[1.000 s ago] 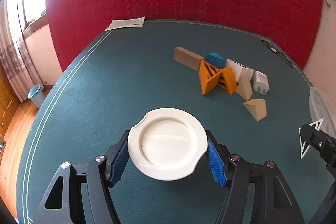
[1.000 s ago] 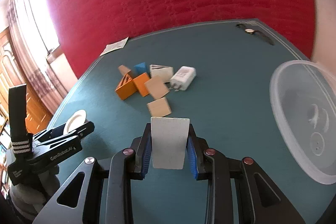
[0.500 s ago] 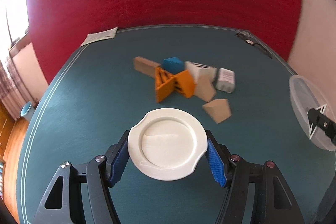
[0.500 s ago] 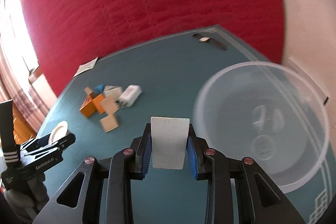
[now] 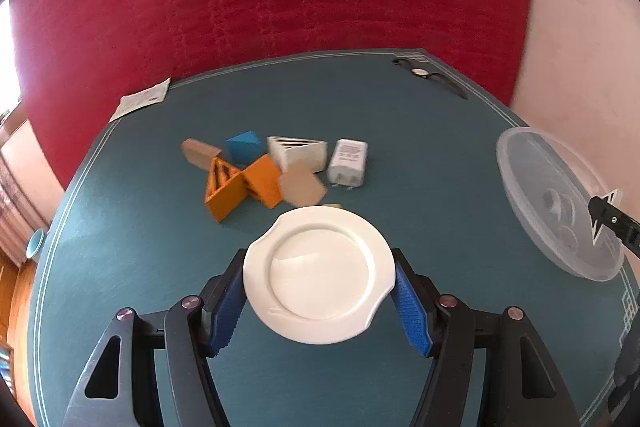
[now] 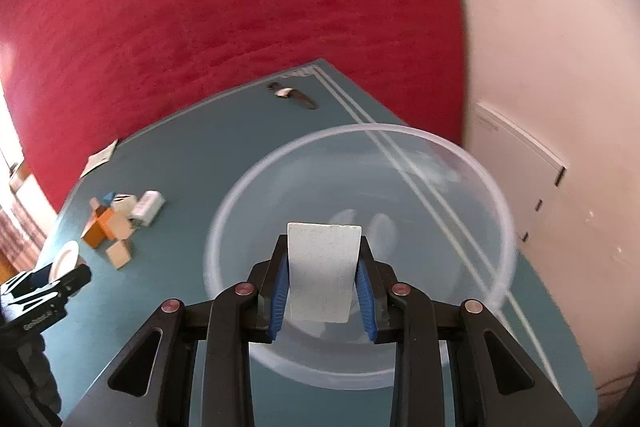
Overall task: Organize rigid objects
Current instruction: 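Carry the card and plate to the clear bowl with both grippers, then open both grippers to drop the card and plate into the bowl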
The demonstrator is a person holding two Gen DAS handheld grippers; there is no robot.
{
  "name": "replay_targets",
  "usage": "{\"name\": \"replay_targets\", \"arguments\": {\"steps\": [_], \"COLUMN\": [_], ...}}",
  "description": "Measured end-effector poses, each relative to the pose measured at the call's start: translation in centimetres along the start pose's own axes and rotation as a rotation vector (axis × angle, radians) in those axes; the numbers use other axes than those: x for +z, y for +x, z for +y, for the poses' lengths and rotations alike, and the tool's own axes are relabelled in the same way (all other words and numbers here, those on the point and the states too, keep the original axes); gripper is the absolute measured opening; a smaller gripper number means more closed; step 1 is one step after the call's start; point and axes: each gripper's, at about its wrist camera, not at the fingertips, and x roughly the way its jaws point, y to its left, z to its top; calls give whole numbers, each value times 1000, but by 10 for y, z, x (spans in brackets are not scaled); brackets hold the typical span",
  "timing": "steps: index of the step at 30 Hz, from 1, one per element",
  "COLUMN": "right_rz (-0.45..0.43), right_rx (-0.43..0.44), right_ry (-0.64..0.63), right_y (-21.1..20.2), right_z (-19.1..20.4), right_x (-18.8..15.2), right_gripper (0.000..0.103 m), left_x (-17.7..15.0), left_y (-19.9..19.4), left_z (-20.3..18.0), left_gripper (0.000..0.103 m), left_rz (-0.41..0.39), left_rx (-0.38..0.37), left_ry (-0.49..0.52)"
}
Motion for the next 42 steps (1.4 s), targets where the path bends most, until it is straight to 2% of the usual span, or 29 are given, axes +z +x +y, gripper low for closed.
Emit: {"name": "replay_targets", "arguments": {"steps": [6, 14, 24, 33, 35, 37, 42], "right_rz": [-4, -30, -76, -113, -116, -114, -113], "right_rx": [-41, -67, -116, -165, -173, -176, -193], "right_ry": [63, 80, 117, 186, 202, 223, 244], "right_y": [2, 0, -12, -20, -20, -19, -16], "right_z": [-28, -37, -52, -75, -80, -85, -93], "right_x": [-2, -4, -2, 1, 2, 0, -1], "right_gripper": [33, 33, 33, 36, 38, 46, 47], "left_x": [8, 18, 30, 35, 37, 38, 43], "left_y": [-1, 1, -2, 3, 4, 5, 11], "left_z": [-24, -56, -122, -170, -177, -184, -194], "left_gripper": [70, 70, 70, 70, 70, 70, 70], "left_rz": [-12, -23, -50, -35, -29, -20, -9], "left_rx": [-27, -86, -218, -318, -333, -348, -383], "left_ry": [41, 104, 245, 311, 316, 318, 322]}}
